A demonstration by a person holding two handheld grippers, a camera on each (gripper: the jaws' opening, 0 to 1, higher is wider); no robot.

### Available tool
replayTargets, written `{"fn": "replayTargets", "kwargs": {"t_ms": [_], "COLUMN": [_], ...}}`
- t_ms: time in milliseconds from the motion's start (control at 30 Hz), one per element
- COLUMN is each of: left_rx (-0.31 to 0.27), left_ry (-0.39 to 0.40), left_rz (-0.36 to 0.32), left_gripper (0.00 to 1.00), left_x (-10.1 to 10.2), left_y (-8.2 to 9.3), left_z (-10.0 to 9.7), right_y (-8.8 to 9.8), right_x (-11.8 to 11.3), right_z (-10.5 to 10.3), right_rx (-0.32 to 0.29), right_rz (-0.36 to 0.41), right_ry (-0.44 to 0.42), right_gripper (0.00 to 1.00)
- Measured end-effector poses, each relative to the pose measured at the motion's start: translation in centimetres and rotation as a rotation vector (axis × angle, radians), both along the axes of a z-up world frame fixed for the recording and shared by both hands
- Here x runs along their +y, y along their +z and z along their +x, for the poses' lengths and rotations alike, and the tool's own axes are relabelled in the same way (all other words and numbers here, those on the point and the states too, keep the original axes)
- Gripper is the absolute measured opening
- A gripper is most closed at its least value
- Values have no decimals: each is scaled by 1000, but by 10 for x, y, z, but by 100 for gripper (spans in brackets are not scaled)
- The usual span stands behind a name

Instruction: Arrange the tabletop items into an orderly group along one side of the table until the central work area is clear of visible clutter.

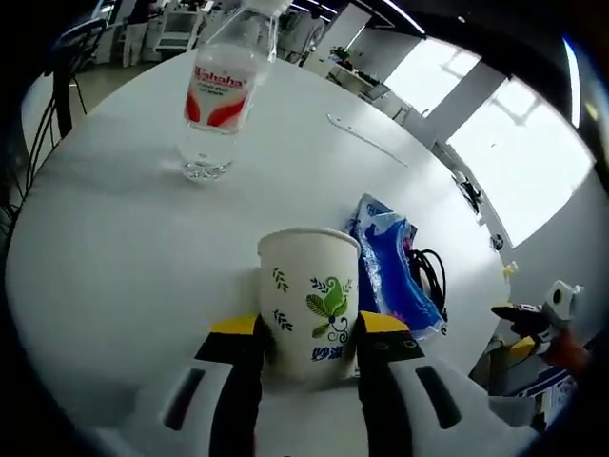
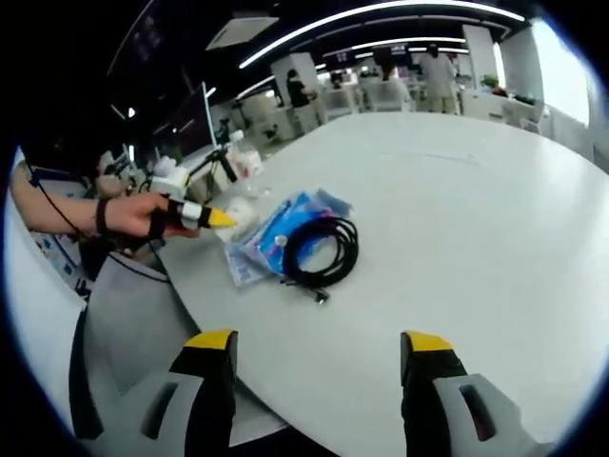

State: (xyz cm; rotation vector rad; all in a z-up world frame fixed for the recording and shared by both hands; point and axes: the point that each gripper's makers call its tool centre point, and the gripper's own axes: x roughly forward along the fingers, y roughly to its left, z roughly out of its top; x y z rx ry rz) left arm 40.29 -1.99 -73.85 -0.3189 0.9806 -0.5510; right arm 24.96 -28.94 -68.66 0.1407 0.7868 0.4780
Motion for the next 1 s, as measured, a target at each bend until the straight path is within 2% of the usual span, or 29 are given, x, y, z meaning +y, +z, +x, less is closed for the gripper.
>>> {"fn": "replayTargets", "kwargs": {"t_ms": [367, 567, 800, 1000], "left_rx": [-16, -54, -149, -173], "left_ry": [35, 20, -77, -103], "left_rz": [-22, -27, -8, -32], "left_gripper": [37, 37, 37, 37], "left_x": [24, 26, 11, -3], "left_y": [18, 35, 62, 72], "left_z": [-6, -8, -8, -14], "right_y": [0, 5, 15, 14], "right_x": [0, 0, 10, 29], "right_z": [-2, 5, 18, 19], "right_rx": [4, -6, -32, -30], "right_rz": [6, 17, 41, 54], "right_ry": [-1, -7, 11, 54], "right_gripper": [71, 70, 70, 69]}}
